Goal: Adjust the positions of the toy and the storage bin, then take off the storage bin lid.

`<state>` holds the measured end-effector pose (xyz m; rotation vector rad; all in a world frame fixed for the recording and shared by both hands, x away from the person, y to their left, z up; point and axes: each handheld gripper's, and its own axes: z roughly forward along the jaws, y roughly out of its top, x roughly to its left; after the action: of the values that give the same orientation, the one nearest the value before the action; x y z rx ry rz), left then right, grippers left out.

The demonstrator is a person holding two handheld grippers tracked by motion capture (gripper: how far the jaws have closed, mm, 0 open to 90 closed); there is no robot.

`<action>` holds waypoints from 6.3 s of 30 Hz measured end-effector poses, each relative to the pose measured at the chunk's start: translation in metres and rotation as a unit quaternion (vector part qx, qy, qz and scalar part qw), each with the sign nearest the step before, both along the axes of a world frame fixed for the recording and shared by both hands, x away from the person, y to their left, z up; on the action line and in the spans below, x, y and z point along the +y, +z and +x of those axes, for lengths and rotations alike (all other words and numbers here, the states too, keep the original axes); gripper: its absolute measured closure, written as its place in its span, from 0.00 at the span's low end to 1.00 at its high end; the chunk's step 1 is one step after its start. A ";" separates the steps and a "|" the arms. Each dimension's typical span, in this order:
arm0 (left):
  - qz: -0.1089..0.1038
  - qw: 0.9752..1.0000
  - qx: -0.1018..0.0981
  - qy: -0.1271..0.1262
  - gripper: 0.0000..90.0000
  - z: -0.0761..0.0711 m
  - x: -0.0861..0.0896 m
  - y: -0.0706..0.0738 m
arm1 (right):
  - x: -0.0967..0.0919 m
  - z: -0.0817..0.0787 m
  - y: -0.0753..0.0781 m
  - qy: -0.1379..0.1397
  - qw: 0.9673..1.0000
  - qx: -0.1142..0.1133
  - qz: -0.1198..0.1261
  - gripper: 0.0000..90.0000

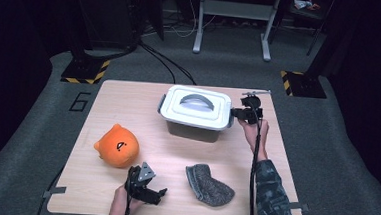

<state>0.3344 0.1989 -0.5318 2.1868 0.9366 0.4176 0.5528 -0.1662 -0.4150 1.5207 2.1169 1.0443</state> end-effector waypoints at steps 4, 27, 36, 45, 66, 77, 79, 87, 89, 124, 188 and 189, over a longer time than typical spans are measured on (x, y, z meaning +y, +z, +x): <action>0.000 1.000 0.000 0.000 0.01 0.000 0.000 0.000 | 0.000 -0.009 0.001 -0.003 1.000 -0.001 -0.008 0.85; 0.001 1.000 0.001 0.000 0.01 0.000 0.000 0.000 | -0.003 -0.036 0.001 0.001 1.000 -0.014 -0.011 0.86; 0.001 1.000 0.001 0.000 0.01 0.000 0.000 0.000 | -0.006 -0.038 0.003 0.011 1.000 -0.012 -0.015 0.71; 0.001 1.000 0.001 0.000 0.01 0.000 0.000 0.000 | -0.010 -0.042 0.023 0.060 0.997 -0.042 -0.019 0.37; 0.003 1.000 0.001 -0.001 0.01 0.000 0.000 0.000 | 0.048 0.001 0.027 0.204 0.978 -0.037 -0.024 0.65; 0.004 1.000 0.002 -0.001 0.01 0.000 0.000 0.001 | 0.052 0.003 0.026 0.212 0.976 -0.042 -0.035 0.72; 0.002 1.000 0.001 -0.001 0.01 0.000 0.000 0.000 | 0.052 0.000 0.026 0.210 0.976 -0.045 -0.039 0.73; 0.004 1.000 0.002 -0.001 0.01 0.000 0.000 0.000 | 0.054 -0.016 0.026 0.174 0.983 -0.041 -0.038 0.73; 0.002 1.000 0.002 -0.001 0.01 0.000 0.000 0.000 | 0.055 -0.023 0.026 0.160 0.986 -0.037 -0.038 0.73; 0.001 1.000 0.003 -0.002 0.01 0.000 0.000 0.000 | 0.088 -0.002 0.040 0.226 0.968 -0.067 -0.091 0.74; 0.003 1.000 0.004 -0.002 0.01 0.000 0.000 0.001 | 0.094 -0.042 0.066 0.142 0.983 -0.104 -0.058 0.74; 0.000 1.000 0.003 -0.001 0.01 -0.001 0.000 0.000 | 0.093 -0.042 0.067 0.139 0.983 -0.104 -0.055 0.74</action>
<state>0.3339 0.1989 -0.5316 2.1903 0.9387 0.4106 0.5109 -0.0734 -0.3484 1.0366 2.2367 1.1010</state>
